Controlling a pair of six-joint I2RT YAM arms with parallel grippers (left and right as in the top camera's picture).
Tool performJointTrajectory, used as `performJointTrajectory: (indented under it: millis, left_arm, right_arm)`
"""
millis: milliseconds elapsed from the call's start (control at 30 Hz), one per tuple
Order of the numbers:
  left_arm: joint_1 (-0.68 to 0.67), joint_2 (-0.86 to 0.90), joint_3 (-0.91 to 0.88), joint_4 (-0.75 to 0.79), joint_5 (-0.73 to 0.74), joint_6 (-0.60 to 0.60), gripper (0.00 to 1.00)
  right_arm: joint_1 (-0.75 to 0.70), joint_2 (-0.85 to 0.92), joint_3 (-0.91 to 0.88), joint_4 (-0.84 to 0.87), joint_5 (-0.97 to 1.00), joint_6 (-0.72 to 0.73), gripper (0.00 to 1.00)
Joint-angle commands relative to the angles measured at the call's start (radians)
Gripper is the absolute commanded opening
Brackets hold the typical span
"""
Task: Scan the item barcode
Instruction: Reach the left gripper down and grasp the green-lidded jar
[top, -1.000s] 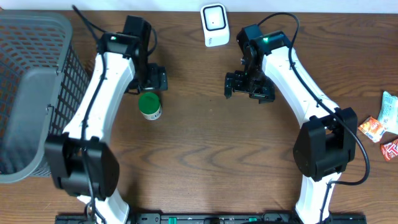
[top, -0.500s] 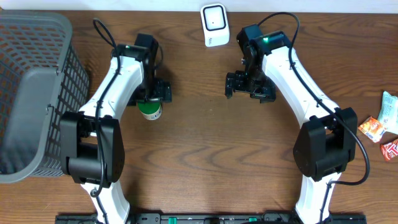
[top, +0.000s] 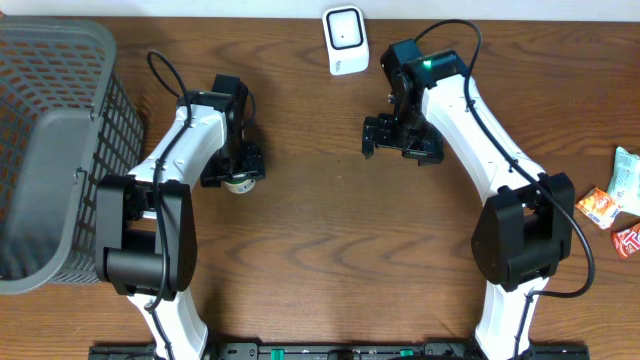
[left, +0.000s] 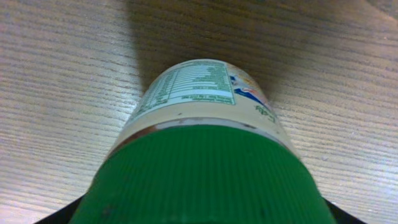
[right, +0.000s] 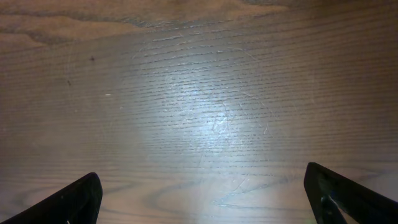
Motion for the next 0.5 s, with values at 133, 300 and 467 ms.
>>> performJointTrajectory:
  millis: [133, 300, 467]
  left_arm:
    - [0.005, 0.006, 0.000, -0.014, -0.005, -0.009, 0.67]
    - [0.003, 0.000, 0.000, -0.032, 0.000, -0.010, 0.67]
    - [-0.021, -0.005, 0.001, -0.019, 0.066, -0.027, 0.67]
  right_arm:
    - [-0.003, 0.003, 0.016, -0.002, 0.013, 0.006, 0.99]
    - [-0.037, 0.003, 0.040, -0.031, 0.012, -0.082, 0.99]
    - [-0.114, 0.003, 0.132, -0.123, 0.012, -0.122, 0.99]
